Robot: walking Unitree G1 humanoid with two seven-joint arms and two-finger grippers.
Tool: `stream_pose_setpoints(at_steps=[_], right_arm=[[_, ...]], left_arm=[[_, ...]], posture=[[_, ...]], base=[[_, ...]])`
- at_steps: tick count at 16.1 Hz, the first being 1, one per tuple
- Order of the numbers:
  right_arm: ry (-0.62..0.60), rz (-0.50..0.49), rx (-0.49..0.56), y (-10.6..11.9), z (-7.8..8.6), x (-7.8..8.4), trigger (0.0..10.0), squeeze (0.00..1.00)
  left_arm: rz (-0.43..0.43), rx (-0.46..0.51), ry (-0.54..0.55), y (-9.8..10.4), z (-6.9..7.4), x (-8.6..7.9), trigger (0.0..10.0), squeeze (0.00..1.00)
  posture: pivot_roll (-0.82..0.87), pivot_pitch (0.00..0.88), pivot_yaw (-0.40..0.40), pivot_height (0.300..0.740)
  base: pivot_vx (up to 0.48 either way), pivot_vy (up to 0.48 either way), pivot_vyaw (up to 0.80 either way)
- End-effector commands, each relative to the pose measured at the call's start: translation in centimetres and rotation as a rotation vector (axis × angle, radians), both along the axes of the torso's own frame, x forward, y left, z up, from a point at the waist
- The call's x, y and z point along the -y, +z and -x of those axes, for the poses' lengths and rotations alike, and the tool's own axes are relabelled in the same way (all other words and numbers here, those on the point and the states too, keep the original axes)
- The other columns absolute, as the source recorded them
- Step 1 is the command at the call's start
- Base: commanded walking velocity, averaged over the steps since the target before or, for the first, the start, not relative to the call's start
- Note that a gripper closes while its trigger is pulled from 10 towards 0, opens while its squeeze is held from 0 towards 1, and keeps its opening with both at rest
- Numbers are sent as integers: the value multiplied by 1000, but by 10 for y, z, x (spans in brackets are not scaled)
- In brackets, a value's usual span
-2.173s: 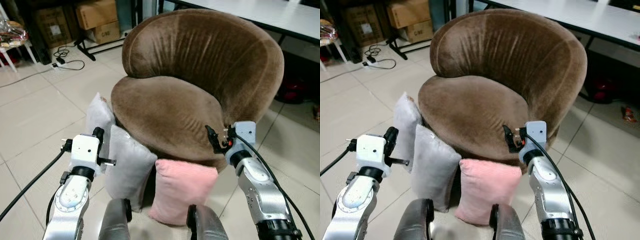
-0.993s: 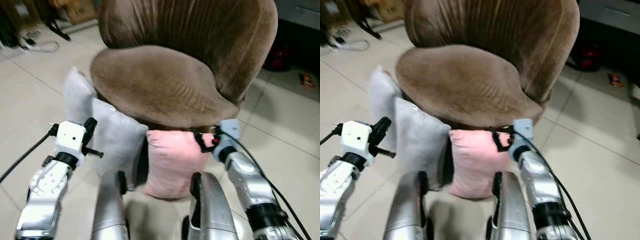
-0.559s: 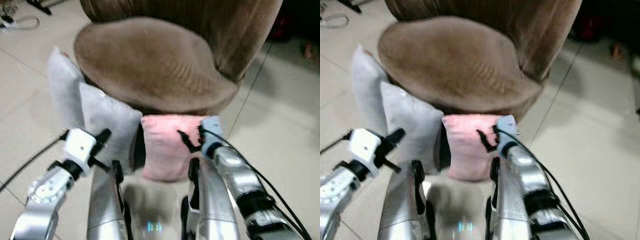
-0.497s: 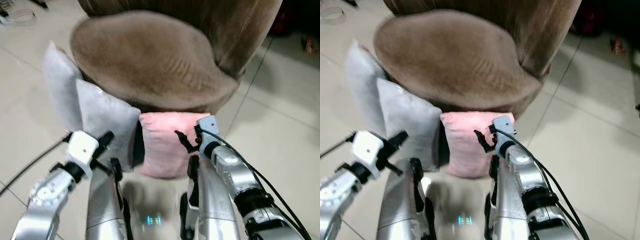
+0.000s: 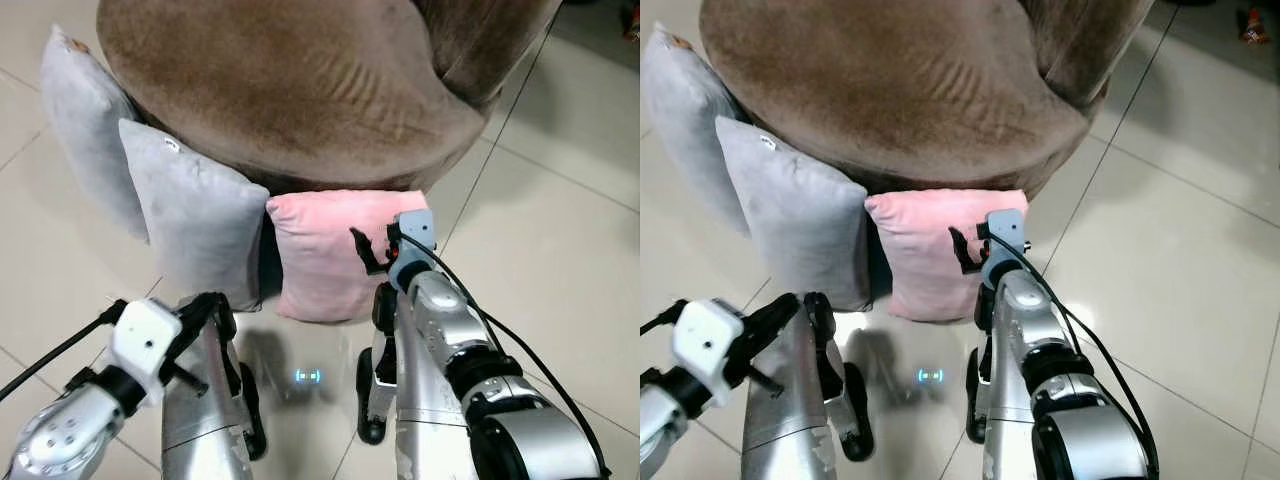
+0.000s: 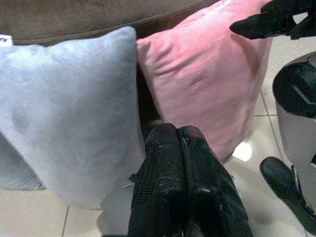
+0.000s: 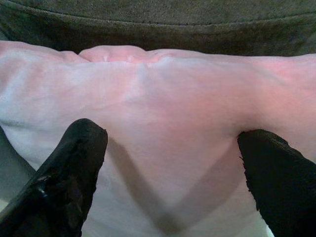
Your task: Move the pillow to the sofa from floor
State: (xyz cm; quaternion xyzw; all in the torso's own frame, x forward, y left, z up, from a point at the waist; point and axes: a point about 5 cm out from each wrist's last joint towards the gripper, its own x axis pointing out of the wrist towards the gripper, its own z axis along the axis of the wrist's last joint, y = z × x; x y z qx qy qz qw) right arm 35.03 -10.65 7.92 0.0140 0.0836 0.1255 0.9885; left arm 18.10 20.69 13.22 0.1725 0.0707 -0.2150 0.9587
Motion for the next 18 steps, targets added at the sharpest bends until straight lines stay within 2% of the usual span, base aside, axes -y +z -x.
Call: stream_pose_setpoints(at_steps=[1, 4, 6, 7, 8, 9, 18], right_arm=[[-46, -10, -31, -10, 4, 3, 10000, 0], [-159, 104, -91, -13, -1, -4, 10000, 0], [-162, 85, -128, -14, -1, -14, 10000, 0], [-153, 72, -130, -14, -1, -18, 3333, 0], [-144, 70, -127, -13, -1, -19, 1216, 0], [-136, 62, -122, -12, -1, -23, 0, 0], [-87, 57, -107, -9, -1, -32, 0, 0]], left_arm=[[3, -24, 4, -1, 6, -1, 10000, 0], [-5, -30, 5, 3, 9, -1, 10000, 0], [-6, -38, -1, 4, 13, 0, 10000, 0], [-6, -40, -2, 5, 14, 0, 10000, 0], [-6, -42, -3, 5, 14, 0, 10000, 0], [-5, -46, -6, 5, 15, 1, 10000, 0], [3, -54, -30, 6, 10, 3, 10000, 0]], posture=[[128, 429, -35, 475], [138, 435, -29, 475], [147, 440, -29, 475], [149, 440, -29, 475], [150, 437, -31, 475], [149, 435, -31, 475], [148, 421, -25, 475]], base=[[0, 0, 0], [0, 0, 0], [0, 0, 0], [0, 0, 0], [0, 0, 0], [0, 0, 0], [0, 0, 0]])
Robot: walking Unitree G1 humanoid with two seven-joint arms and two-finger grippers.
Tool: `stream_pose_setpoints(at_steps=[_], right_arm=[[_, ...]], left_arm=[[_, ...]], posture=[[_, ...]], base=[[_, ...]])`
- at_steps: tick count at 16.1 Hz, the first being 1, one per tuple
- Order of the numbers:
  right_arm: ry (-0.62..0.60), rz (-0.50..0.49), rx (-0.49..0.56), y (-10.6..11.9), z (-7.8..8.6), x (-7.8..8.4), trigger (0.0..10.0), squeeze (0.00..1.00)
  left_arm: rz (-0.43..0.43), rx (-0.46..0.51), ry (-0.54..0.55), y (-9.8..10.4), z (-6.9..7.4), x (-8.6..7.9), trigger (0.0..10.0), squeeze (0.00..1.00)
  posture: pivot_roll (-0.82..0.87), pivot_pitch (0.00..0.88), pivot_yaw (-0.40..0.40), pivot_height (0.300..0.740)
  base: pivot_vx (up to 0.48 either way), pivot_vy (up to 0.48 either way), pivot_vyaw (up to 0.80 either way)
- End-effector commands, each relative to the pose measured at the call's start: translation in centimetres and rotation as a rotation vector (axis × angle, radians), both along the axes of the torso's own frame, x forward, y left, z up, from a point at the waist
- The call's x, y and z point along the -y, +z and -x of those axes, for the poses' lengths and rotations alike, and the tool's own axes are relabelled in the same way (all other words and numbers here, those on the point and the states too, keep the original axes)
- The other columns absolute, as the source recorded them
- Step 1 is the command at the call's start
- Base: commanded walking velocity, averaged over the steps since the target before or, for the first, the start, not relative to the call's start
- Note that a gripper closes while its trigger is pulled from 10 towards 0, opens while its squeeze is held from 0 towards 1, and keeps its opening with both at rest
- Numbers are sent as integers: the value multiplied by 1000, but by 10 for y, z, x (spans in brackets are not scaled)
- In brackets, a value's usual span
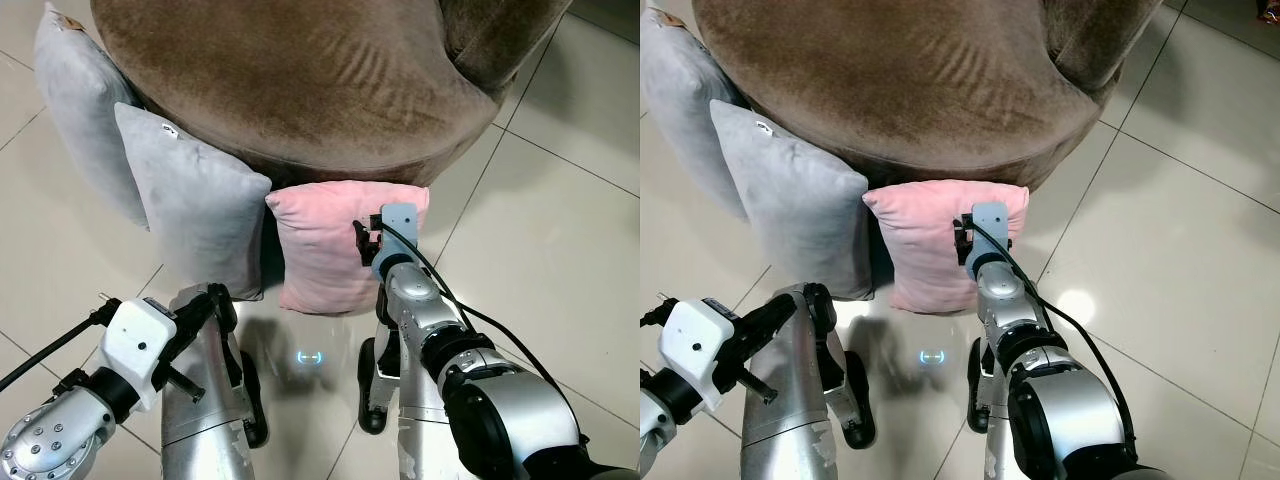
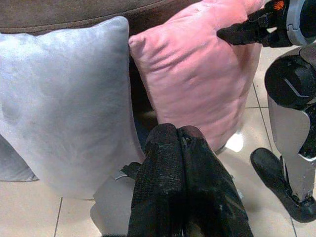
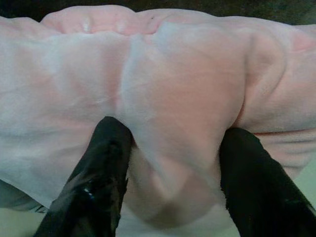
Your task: Move the pillow to the sofa from floor
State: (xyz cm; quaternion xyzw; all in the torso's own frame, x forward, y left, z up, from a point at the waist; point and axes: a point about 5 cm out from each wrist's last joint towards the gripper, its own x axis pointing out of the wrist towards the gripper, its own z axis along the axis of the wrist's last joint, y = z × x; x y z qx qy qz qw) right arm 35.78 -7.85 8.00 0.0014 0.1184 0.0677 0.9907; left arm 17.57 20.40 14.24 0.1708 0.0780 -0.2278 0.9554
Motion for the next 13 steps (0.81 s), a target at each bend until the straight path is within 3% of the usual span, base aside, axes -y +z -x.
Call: stream_pose_setpoints(at_steps=[1, 13], right_arm=[[27, 10, -40, -10, 6, -5, 0, 0], [99, 18, -32, -13, 10, -9, 0, 0]], left_arm=[[3, -36, -8, -4, 4, 0, 10000, 0], [8, -32, -15, -6, -1, 0, 10000, 0]], posture=[[148, 420, -25, 475], [148, 392, -23, 475]], base=[[0, 0, 0], [0, 0, 0]])
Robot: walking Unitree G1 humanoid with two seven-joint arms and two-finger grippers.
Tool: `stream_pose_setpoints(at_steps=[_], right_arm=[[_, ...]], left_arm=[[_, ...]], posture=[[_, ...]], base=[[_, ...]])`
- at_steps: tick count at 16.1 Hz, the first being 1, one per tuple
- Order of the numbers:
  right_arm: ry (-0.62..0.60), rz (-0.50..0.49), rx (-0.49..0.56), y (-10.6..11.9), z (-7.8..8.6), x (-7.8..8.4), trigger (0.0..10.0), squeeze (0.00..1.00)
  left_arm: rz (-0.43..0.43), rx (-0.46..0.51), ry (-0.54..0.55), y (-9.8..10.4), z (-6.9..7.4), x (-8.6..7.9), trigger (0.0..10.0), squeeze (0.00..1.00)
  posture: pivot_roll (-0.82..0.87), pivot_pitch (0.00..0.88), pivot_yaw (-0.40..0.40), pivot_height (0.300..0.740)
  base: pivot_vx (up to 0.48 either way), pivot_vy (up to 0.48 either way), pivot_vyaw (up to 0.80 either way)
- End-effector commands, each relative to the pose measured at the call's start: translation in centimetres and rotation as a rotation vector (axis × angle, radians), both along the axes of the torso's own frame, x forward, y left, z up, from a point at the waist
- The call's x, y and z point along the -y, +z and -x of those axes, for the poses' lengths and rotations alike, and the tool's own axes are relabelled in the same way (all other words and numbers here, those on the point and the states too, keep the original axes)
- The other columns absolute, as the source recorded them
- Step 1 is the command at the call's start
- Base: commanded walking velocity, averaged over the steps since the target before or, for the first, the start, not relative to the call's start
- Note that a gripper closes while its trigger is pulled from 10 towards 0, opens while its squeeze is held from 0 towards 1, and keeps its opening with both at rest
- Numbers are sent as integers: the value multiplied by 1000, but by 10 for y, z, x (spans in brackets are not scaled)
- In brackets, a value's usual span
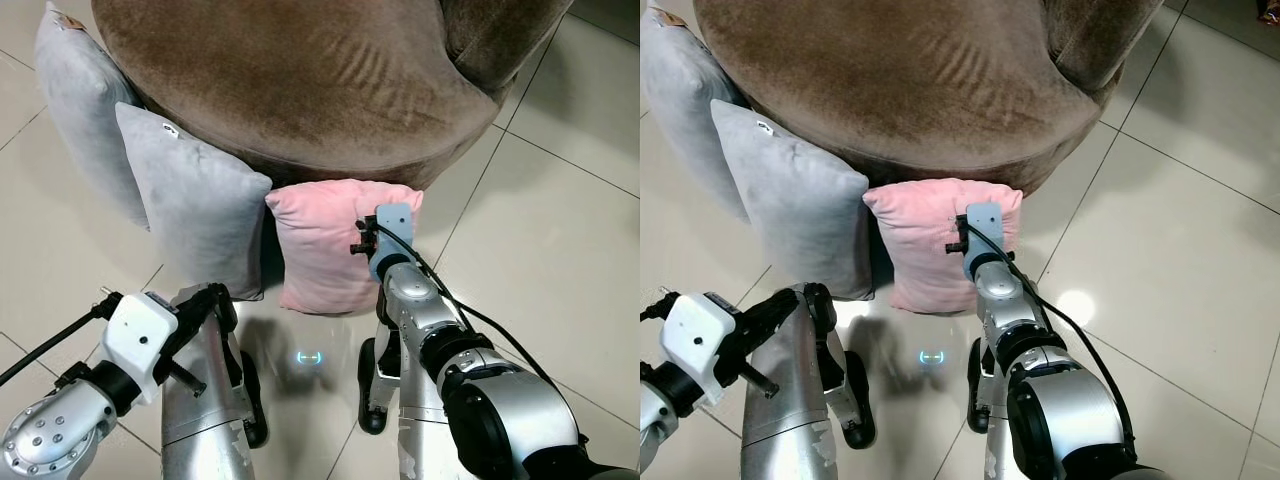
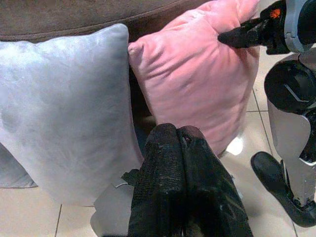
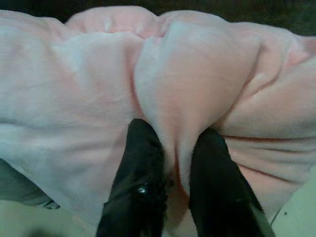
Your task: Move the pillow to the sofa from floor
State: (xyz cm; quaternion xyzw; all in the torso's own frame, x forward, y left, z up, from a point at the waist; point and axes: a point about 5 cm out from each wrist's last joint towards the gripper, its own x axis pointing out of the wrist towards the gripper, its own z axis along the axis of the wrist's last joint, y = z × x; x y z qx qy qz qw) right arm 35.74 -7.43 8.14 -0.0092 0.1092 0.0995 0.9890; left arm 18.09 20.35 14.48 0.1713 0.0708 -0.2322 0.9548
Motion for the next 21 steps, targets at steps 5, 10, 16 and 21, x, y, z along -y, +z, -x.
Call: stream_pose_setpoints(at_steps=[5, 10, 16, 21], right_arm=[[105, -102, -21, -14, 13, -6, 0, 0], [182, -226, 123, 4, 14, -4, 0, 0], [332, -368, 272, 25, 58, 15, 0, 0], [200, -573, 412, 85, 63, 32, 4314, 0]], left_arm=[[34, -52, -27, -11, 0, 1, 10000, 0], [43, -29, -46, -15, -17, 1, 10000, 0], [80, 27, 24, -18, -24, -2, 10000, 0], [131, 144, 153, -3, -42, -5, 10000, 0]], posture=[[137, 333, -20, 475], [102, 246, -23, 475], [84, 133, -10, 475], [66, 95, 6, 475]], base=[[0, 0, 0], [0, 0, 0], [0, 0, 0], [0, 0, 0]])
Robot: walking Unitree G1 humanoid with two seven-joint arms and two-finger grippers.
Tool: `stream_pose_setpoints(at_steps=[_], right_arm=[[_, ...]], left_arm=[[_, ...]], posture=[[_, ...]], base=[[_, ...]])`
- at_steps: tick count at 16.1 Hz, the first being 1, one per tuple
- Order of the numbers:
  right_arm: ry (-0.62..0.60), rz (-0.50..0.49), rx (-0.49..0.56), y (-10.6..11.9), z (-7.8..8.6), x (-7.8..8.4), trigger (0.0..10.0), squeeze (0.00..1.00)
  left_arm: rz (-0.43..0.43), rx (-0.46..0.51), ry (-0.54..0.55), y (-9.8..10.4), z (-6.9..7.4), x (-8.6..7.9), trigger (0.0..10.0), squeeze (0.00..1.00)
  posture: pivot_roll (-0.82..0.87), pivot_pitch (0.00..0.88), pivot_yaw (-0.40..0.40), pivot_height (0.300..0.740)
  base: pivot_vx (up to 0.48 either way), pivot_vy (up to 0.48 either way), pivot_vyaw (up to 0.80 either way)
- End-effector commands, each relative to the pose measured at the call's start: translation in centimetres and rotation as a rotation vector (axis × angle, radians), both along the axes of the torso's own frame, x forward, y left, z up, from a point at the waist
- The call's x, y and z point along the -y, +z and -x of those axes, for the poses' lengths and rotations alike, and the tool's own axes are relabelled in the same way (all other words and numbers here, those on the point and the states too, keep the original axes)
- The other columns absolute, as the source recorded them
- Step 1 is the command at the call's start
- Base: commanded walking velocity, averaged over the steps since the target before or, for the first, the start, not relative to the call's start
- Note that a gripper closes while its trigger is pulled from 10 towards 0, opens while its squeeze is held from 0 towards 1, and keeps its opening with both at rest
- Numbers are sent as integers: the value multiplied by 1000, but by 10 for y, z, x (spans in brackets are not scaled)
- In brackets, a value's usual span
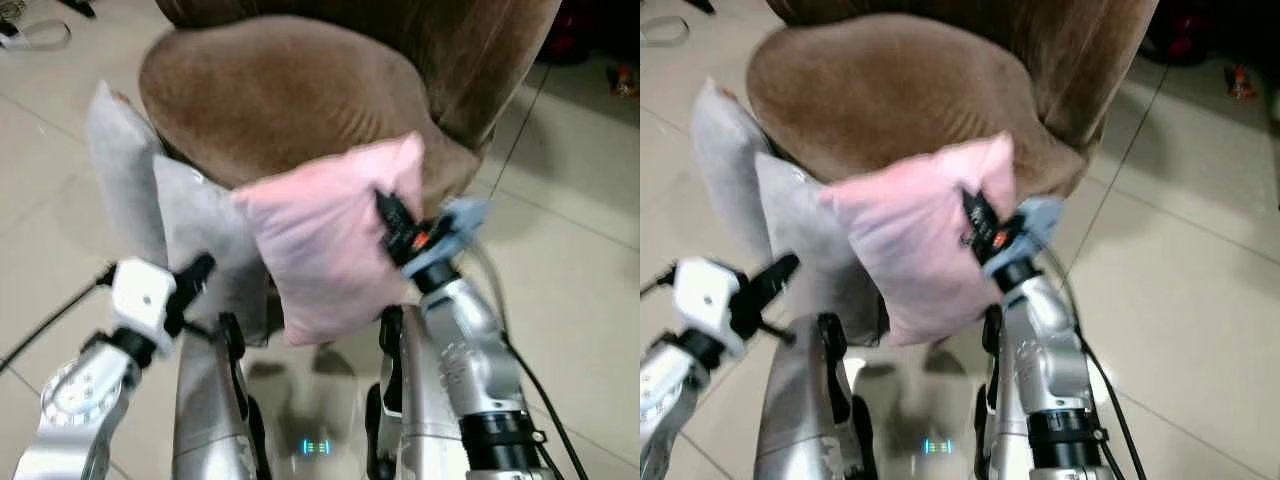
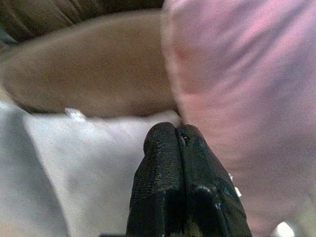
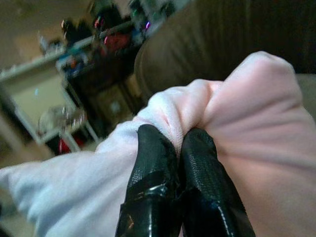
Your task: Move the pillow to the sofa from floor
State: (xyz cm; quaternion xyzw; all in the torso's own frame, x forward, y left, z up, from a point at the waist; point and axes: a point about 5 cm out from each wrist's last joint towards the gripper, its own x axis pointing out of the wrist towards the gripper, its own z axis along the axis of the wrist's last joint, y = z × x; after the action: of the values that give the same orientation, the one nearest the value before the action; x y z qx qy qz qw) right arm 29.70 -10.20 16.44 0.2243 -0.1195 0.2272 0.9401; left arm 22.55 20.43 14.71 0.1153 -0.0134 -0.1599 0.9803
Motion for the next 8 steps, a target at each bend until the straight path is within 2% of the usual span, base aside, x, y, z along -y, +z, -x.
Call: stream_pose_setpoints(at_steps=[1, 3, 4, 5, 7, 8], right_arm=[[-43, -43, 43, 19, 4, 11, 10000, 0], [-125, -77, 113, 57, 4, 24, 10000, 0], [-154, -79, 123, 68, 3, 27, 10000, 0], [-173, -83, 126, 74, 2, 28, 10000, 0], [-194, -45, 88, 68, 3, 30, 10000, 0], [-255, 31, 55, 61, 3, 34, 10000, 0]], left_arm=[[-8, 2, 53, -2, -2, -4, 10000, 0], [-7, 38, 63, 6, -9, 2, 10000, 0], [-10, 48, 65, 9, -14, 4, 10000, 0], [-13, 68, 71, 12, -19, 7, 10000, 0], [-2, 89, 117, 14, -25, 11, 10000, 0], [-6, 83, 165, 12, -25, 11, 10000, 0]], posture=[[50, 83, 19, 475], [36, 64, 25, 480], [35, 55, 31, 490], [32, 48, 32, 500], [30, 30, 28, 520], [34, 20, 20, 535]], base=[[0, 0, 0], [0, 0, 0], [0, 0, 0], [0, 0, 0], [0, 0, 0], [0, 0, 0]])
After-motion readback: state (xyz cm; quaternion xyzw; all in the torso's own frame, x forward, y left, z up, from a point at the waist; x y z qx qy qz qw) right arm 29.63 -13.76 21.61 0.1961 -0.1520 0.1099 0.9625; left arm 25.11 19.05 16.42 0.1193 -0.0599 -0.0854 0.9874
